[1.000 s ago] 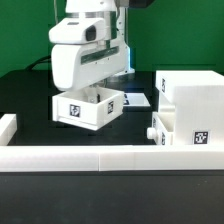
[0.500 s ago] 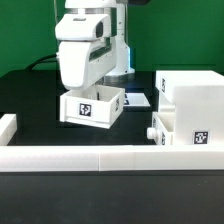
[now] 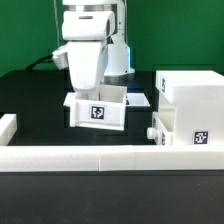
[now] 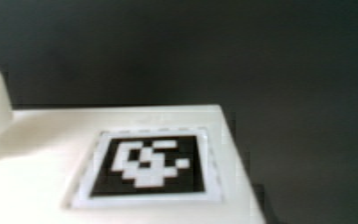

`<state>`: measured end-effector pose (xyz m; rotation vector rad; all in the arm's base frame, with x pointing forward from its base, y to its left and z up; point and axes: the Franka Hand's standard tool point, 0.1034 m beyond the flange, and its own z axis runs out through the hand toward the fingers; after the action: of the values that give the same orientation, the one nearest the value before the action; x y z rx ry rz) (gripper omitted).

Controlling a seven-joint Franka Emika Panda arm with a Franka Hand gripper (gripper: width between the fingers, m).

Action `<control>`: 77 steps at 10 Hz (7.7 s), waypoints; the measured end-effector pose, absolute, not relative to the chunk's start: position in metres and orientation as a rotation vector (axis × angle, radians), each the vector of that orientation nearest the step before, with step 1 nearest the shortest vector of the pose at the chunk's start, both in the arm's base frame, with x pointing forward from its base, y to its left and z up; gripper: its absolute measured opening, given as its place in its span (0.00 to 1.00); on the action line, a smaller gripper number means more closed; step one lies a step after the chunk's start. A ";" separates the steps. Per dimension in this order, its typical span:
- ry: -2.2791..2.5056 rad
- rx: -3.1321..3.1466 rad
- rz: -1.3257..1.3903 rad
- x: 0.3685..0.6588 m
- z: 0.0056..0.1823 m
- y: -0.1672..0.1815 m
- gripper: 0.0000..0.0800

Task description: Assemble drawer

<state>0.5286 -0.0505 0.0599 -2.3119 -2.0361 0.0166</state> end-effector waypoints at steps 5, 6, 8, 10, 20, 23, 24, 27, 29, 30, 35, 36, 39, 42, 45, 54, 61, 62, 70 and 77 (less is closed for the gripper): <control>-2.031 -2.307 0.015 0.529 0.056 -0.056 0.05; -2.040 -2.296 0.018 0.530 0.055 -0.051 0.05; -2.080 -2.231 -0.032 0.539 0.056 -0.047 0.05; -2.072 -2.215 -0.075 0.553 0.059 -0.048 0.05; -2.233 -2.102 -0.016 0.551 0.059 -0.036 0.05; -2.243 -2.095 -0.019 0.552 0.059 -0.036 0.05; -2.253 -2.101 -0.037 0.554 0.060 -0.034 0.05; -2.259 -2.095 -0.045 0.554 0.059 -0.028 0.05; -2.258 -2.112 -0.068 0.553 0.057 -0.024 0.05; -2.264 -2.119 -0.083 0.554 0.057 -0.023 0.05; -2.231 -2.166 -0.108 0.554 0.055 -0.015 0.05; -2.230 -2.166 -0.106 0.554 0.055 -0.016 0.05; -2.220 -2.173 -0.103 0.553 0.054 -0.016 0.05; -2.215 -2.161 -0.086 0.550 0.053 -0.013 0.05; -2.216 -2.163 -0.084 0.548 0.055 -0.014 0.05; -2.203 -2.172 -0.088 0.549 0.056 -0.005 0.05; -2.222 -2.169 -0.100 0.550 0.055 -0.003 0.05; -2.216 -2.174 -0.098 0.550 0.055 -0.003 0.05; -2.194 -2.199 -0.091 0.549 0.055 -0.004 0.05; -2.209 -2.187 -0.093 0.548 0.053 -0.003 0.05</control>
Offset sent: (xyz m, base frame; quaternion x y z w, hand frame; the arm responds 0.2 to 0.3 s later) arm 0.0000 0.0000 0.0000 0.0000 0.0000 0.0000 1.0000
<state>0.5482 -0.0031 0.0533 -2.1866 -2.2088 -0.0930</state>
